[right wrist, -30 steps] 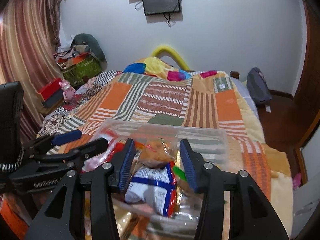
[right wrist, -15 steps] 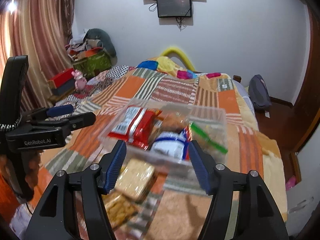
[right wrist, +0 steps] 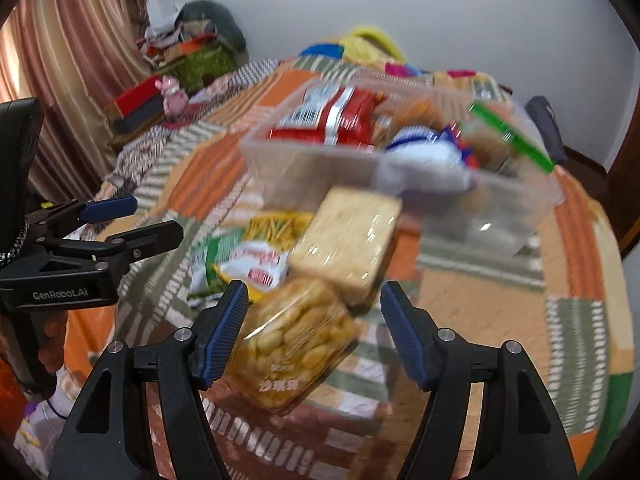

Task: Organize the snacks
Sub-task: 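Grasp the green chip bag with left tool while right tool grasps the wrapped biscuit pack, then lower green chip bag and biscuit pack into the clear box and release both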

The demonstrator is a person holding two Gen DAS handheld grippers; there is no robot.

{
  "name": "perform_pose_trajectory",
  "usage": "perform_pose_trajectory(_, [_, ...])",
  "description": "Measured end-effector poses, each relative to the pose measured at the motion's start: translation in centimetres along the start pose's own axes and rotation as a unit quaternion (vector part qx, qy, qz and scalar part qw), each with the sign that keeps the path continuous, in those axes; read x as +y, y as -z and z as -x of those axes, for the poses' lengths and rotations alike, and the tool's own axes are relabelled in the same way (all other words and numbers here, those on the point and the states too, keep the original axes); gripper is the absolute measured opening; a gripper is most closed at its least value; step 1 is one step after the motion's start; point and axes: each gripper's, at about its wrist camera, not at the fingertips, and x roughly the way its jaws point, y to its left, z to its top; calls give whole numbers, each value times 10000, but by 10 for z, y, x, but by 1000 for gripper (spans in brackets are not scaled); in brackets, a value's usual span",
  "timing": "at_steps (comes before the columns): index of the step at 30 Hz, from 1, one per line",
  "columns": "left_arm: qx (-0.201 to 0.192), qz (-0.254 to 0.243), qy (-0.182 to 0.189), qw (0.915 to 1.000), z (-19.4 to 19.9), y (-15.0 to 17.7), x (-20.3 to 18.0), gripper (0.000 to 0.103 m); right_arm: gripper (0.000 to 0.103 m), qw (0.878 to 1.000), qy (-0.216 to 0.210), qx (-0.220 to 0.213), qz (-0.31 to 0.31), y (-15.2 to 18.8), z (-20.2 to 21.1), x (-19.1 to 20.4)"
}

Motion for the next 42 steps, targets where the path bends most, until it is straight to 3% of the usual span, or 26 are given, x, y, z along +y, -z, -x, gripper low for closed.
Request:
perform_pose_trajectory(8, [109, 249, 238, 9993, -28, 6, -2, 90, 67, 9994, -170, 218, -196, 15, -2, -9])
perform_pose_trajectory(15, [200, 357, 164, 9990, -47, 6, -5, 90, 63, 9995, 132, 275, 4, 32, 3, -11])
perform_pose_trajectory(20, [176, 488, 227, 9984, -41, 15, 5, 89, 48, 9997, 70, 242, -2, 34, 10, -20])
perform_pose_trajectory(22, [172, 588, 313, 9976, -38, 20, 10, 86, 43, 9998, 66, 203, -12, 35, 11, -22])
perform_pose_trajectory(25, [219, 701, 502, 9960, -36, 22, 12, 73, 43, 9999, 95, 122, -72, 40, 14, -23])
perform_pose_trajectory(27, [234, 663, 627, 9956, -34, 22, 9, 57, 42, 9998, 111, 71, -128, 42, 17, -26])
perform_pose_trajectory(29, [231, 521, 670, 9961, -33, 21, 1, 48, 42, 9998, 127, 30, -161, 43, 20, -27])
perform_pose_trajectory(35, [243, 385, 575, 9973, -31, 18, -8, 38, 42, 9993, 208, -116, -278, 39, 29, -34])
perform_pose_trajectory(42, [28, 186, 474, 9987, -8, 15, -15, 36, 41, 9982, 278, -408, -345, 30, 47, -40])
